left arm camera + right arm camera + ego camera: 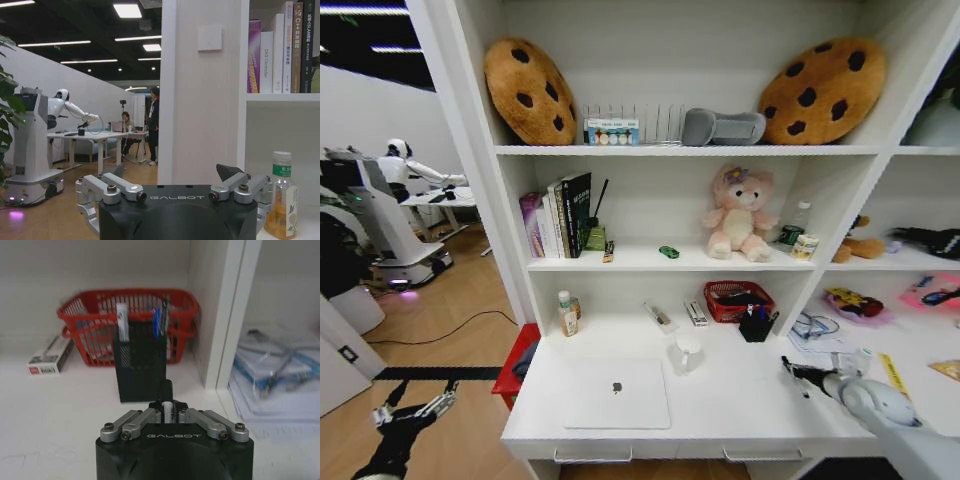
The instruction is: Organize the objects on the table.
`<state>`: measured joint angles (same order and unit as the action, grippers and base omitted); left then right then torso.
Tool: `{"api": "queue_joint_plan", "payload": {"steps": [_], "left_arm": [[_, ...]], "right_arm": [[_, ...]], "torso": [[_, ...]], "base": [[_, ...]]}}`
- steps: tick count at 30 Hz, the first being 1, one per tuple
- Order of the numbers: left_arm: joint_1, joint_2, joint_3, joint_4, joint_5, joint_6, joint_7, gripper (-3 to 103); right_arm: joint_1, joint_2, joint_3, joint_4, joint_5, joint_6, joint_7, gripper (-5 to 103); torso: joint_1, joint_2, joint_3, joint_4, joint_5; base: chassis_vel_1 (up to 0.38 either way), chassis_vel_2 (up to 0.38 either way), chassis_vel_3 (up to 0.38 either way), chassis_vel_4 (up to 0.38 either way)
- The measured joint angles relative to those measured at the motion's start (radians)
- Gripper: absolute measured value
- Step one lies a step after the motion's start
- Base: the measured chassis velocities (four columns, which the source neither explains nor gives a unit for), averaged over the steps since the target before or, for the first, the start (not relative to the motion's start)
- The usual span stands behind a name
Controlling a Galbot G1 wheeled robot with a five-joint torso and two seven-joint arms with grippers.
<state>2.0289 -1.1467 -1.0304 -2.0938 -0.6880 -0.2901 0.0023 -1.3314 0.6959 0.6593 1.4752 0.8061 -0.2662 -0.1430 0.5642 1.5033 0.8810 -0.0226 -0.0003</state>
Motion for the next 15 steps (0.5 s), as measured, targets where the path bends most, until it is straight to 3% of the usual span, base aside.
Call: {"api": "queue_joint_plan", "payload": {"steps": [4,5,6,11,15], "left_arm": [[0.000,0.000,0.000,0.000,0.000,0.000,0.000,100],[0.000,0.000,0.000,0.000,0.000,0.000,0.000,100],[0.000,0.000,0.000,0.000,0.000,0.000,0.000,100],[0.000,0.000,0.000,0.000,0.000,0.000,0.000,100],[0.000,0.000,0.000,0.000,0.000,0.000,0.000,100]], "right_arm": [[0.014,0.004,-0.008,0.033,-0.037,0.104,0.029,10],[0.041,0.010,-0.027,0.047,-0.040,0.163,0.066,10],[0.041,0.010,-0.027,0.047,-0.040,0.163,0.066,10],[0.135,0.018,-0.102,0.004,-0.168,0.366,0.097,10],[0.219,0.034,-0.166,-0.041,-0.171,0.416,0.128,10]], "torso": [[0.000,0.000,0.000,-0.0002,0.0002],[0.000,0.000,0.000,0.0000,0.0000],[0.000,0.000,0.000,0.0000,0.0000],[0.000,0.000,0.000,0.0001,0.0002],[0.000,0.000,0.000,0.0000,0.0001]], "base": [[0.000,0.000,0.000,0.000],[0.000,0.000,0.000,0.000],[0.000,0.000,0.000,0.000],[0.000,0.000,0.000,0.000],[0.000,0.000,0.000,0.000]]}}
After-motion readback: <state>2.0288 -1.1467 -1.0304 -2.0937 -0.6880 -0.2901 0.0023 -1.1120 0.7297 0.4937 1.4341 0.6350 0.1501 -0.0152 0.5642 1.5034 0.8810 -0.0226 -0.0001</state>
